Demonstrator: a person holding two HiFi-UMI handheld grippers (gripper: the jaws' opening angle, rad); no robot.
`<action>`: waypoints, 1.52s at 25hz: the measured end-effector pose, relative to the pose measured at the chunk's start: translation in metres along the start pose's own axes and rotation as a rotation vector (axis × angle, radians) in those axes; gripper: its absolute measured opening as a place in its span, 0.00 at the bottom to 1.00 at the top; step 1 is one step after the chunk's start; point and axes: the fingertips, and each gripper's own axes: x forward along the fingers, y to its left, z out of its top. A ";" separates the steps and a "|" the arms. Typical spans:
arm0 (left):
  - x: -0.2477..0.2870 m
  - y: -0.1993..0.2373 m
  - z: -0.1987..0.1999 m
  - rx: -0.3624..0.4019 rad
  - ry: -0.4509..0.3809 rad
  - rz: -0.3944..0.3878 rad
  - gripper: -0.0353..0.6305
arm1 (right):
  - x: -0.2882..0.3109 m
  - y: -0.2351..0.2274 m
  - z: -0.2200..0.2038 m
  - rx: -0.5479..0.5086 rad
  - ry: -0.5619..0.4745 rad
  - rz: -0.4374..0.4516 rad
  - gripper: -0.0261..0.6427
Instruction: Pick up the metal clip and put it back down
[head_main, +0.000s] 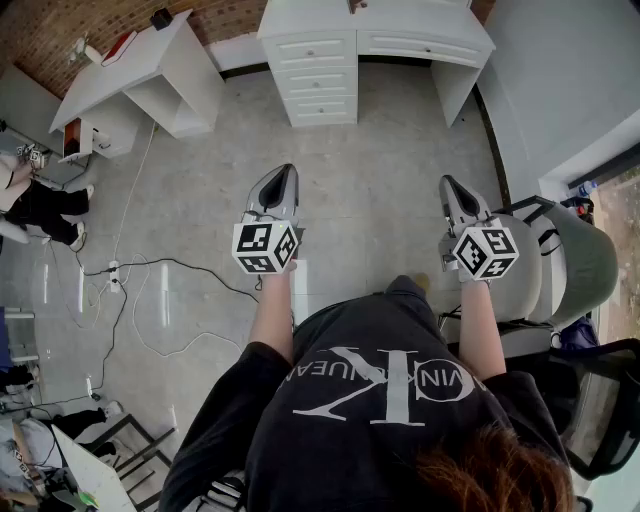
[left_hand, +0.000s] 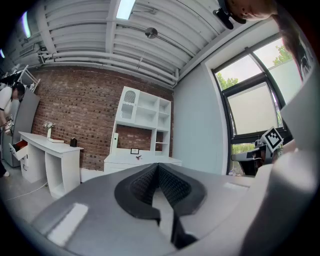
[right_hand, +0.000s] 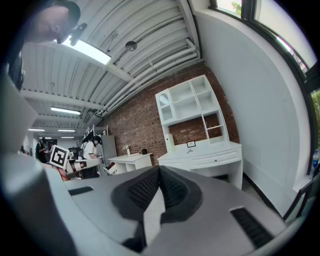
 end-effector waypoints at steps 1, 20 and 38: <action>0.000 0.003 0.001 -0.001 -0.003 0.001 0.07 | 0.002 0.001 0.000 0.002 -0.002 0.000 0.06; 0.011 0.033 -0.012 -0.068 0.003 0.046 0.07 | 0.035 0.000 -0.006 -0.005 0.027 0.003 0.06; 0.145 0.080 -0.012 -0.083 0.055 0.050 0.07 | 0.165 -0.080 0.008 0.014 0.064 0.028 0.06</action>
